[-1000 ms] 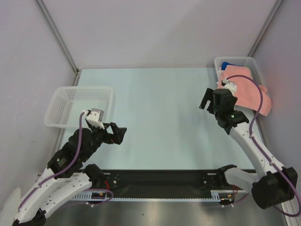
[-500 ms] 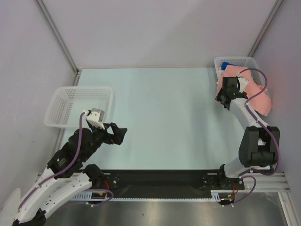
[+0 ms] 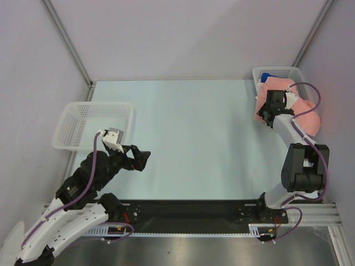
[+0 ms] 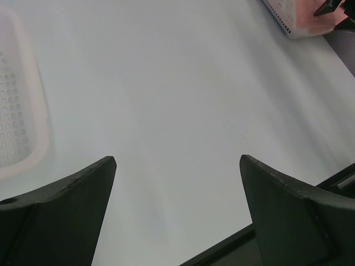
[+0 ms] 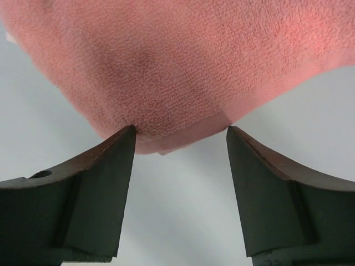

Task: Fold and stack the towels
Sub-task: Grab crumpled towel, then move the towel to the center of the board, then flatten out the crumpled towel

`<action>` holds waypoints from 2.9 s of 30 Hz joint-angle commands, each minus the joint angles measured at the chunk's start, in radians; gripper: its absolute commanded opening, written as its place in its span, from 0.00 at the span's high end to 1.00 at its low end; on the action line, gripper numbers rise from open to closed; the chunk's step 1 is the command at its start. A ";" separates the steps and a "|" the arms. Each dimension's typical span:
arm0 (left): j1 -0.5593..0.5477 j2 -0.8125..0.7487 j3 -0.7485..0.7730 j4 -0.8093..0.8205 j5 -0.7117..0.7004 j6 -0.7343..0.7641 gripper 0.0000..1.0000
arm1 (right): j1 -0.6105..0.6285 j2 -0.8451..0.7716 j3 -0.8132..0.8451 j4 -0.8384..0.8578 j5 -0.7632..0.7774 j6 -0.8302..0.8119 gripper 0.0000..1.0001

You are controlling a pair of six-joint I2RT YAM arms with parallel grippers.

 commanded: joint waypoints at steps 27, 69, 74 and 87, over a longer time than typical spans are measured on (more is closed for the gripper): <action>0.008 0.010 0.001 0.025 0.009 0.017 0.00 | 0.203 -0.240 0.295 -0.178 -0.020 -0.065 1.00; -0.121 0.694 -0.330 0.563 0.110 -0.395 0.24 | 1.029 -0.573 -0.556 -0.158 0.172 0.432 0.71; -0.122 0.780 -0.335 0.677 0.123 -0.383 0.18 | 1.107 -0.545 -0.630 -0.028 0.133 0.472 0.55; -0.122 0.926 -0.318 0.708 0.086 -0.383 0.74 | 1.145 -0.301 -0.662 0.185 0.198 0.544 0.54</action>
